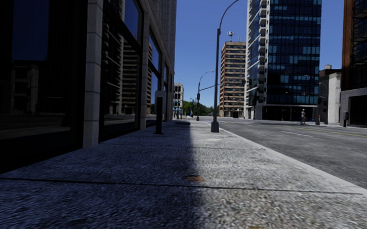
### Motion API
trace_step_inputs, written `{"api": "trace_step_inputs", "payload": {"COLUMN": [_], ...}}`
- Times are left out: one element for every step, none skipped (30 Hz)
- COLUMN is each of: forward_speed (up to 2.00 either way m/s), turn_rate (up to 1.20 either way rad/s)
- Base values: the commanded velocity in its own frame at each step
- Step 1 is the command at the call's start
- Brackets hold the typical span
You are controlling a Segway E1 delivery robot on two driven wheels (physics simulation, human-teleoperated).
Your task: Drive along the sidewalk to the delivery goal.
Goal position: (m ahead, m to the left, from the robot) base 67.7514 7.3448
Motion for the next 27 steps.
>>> {"api": "trace_step_inputs", "payload": {"forward_speed": [2.00,2.00,2.00,2.00,2.00,2.00,2.00,2.00,2.00,2.00,2.00,2.00,2.00,2.00,2.00,2.00,2.00,2.00,2.00,2.00,2.00,2.00,2.00,2.00,2.00,2.00,2.00], "turn_rate": [0.00,0.00,0.00,0.00,0.00,0.00,0.00,0.00,0.00,0.00,0.00,0.00,0.00,0.00,-0.01,-0.01,-0.04,-0.04,-0.04,-0.04,-0.07,-0.10,-0.15,-0.15,-0.18,-0.20,-0.20]}}
